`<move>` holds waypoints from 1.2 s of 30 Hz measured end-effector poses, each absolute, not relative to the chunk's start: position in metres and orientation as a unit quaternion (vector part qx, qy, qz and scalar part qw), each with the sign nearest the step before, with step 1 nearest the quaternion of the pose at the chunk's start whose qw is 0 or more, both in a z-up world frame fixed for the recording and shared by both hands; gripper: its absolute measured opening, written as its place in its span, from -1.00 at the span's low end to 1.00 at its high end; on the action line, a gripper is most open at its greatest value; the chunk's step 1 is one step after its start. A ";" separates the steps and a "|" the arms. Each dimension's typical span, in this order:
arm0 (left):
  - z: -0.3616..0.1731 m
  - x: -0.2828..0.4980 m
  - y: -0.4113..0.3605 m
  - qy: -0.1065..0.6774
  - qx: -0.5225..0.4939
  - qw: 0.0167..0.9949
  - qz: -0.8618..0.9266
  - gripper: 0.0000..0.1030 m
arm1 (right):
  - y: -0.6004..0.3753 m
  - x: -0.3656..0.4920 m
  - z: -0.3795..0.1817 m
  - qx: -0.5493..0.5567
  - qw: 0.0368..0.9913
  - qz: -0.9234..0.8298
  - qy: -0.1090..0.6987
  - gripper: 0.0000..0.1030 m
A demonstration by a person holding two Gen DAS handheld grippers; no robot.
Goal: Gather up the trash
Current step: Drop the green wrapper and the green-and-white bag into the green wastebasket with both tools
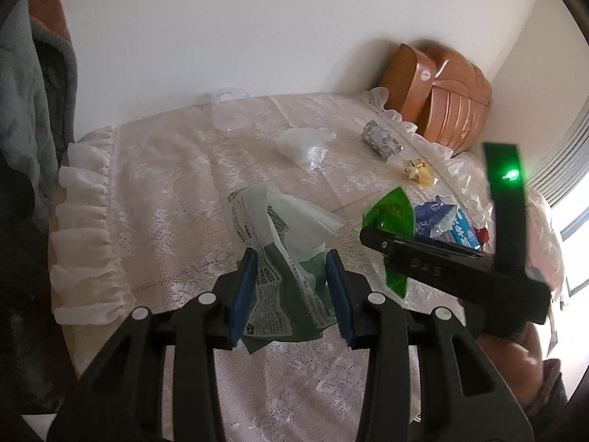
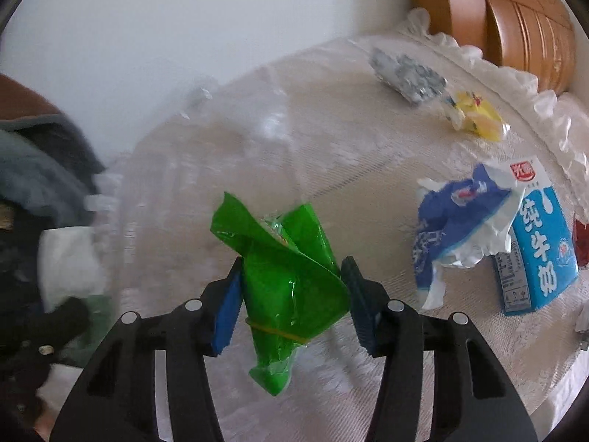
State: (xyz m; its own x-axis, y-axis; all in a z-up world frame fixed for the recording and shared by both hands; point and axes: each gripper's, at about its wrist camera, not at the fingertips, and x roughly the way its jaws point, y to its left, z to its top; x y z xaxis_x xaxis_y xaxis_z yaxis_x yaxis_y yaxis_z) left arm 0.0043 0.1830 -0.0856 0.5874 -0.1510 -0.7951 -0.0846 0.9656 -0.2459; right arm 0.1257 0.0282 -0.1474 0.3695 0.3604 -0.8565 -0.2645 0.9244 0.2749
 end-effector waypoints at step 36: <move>-0.062 -0.037 -0.153 0.464 0.083 0.805 -0.361 -0.26 | -0.361 -0.115 -0.196 0.166 0.815 -0.205 0.515 0.39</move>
State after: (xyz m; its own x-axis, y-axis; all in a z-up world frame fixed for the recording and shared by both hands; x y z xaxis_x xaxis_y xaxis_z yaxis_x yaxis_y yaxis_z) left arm -0.0375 -0.1527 -0.0621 0.3092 -0.5041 -0.8064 0.6588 0.7250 -0.2007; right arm -0.1145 -0.3612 -0.1961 0.3850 -0.1625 -0.9085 0.5049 0.8611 0.0599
